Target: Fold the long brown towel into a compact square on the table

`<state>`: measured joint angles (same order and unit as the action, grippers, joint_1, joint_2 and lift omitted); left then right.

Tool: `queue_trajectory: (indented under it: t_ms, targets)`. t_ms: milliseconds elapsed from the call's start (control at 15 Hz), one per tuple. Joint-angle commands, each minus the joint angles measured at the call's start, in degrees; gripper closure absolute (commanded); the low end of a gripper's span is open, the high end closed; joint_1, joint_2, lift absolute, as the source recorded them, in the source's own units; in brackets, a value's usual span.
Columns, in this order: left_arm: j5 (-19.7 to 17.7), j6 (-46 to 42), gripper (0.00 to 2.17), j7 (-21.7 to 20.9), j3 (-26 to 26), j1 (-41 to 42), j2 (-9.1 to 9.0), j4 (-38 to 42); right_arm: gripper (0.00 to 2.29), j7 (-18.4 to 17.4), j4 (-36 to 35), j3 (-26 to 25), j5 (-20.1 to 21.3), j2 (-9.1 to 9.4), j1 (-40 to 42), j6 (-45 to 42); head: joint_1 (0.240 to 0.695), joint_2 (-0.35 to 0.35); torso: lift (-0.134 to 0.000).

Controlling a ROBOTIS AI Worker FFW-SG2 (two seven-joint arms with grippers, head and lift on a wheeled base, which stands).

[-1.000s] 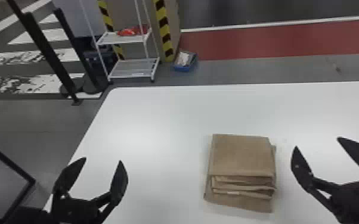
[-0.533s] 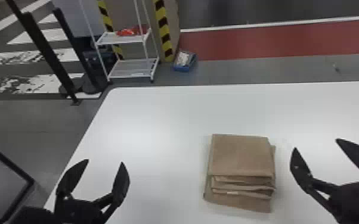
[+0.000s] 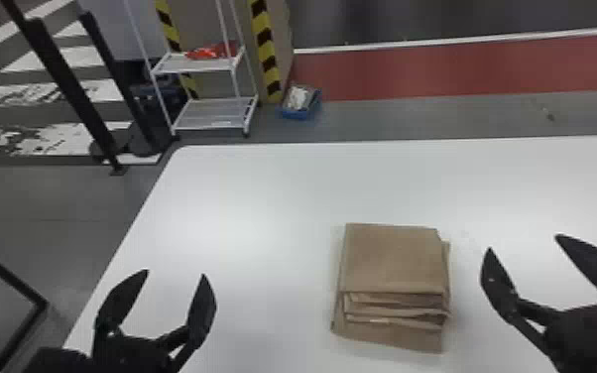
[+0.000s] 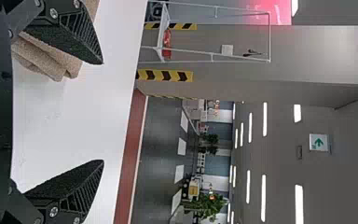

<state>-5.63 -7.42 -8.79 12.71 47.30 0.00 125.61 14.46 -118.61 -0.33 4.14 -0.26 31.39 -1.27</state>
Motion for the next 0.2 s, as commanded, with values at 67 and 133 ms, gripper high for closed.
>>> queue_trajectory:
  t_ms: [67, 133]
  targets:
    - [0.0, 0.0, 0.14, 0.0, -0.3, 0.0, -0.15, -0.2, 0.14, 0.0, -0.1, 0.0, -0.1, 0.31, 0.3, 0.0, 0.695, 0.19, -0.124]
    - [0.0, 0.0, 0.14, 0.0, -0.3, 0.0, -0.15, -0.2, 0.14, 0.0, -0.1, 0.0, -0.1, 0.31, 0.3, 0.0, 0.695, 0.189, -0.124]
